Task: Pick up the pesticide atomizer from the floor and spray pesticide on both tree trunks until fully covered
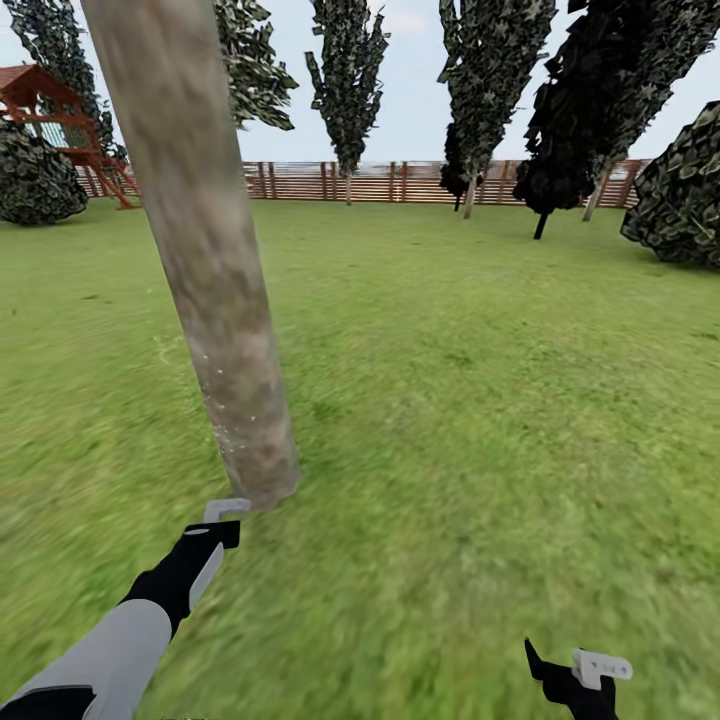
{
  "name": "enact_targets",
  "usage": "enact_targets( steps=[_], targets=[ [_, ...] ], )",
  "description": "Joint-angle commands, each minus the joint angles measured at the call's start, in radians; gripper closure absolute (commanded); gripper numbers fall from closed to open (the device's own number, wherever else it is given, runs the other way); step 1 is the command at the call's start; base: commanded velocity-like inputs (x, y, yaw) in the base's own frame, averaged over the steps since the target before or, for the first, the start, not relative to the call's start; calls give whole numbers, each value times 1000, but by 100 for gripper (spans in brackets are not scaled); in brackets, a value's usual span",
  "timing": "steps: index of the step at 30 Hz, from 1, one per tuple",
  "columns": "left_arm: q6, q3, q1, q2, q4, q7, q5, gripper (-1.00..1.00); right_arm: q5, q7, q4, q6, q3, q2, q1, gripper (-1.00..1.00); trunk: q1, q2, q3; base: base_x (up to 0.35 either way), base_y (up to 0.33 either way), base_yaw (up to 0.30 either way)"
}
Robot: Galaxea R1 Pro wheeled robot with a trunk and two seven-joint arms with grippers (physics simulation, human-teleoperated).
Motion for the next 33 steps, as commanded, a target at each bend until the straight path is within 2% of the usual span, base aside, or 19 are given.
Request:
enact_targets(
  steps=[1,18,33],
  targets=[
    [0,0,0,0,0,0,-1,100,0,0,0,0,0,0,0,-100,0,0,0,94,-275,237],
    [0,0,0,0,0,0,-1,100,0,-1,-1,0,0,0,0,-100,0,0,0,94,-275,22],
    [-3,0,0,0,0,0,0,100,0,-1,0,0,0,0,0,-100,0,0,0,68,-275,260]
  ],
)
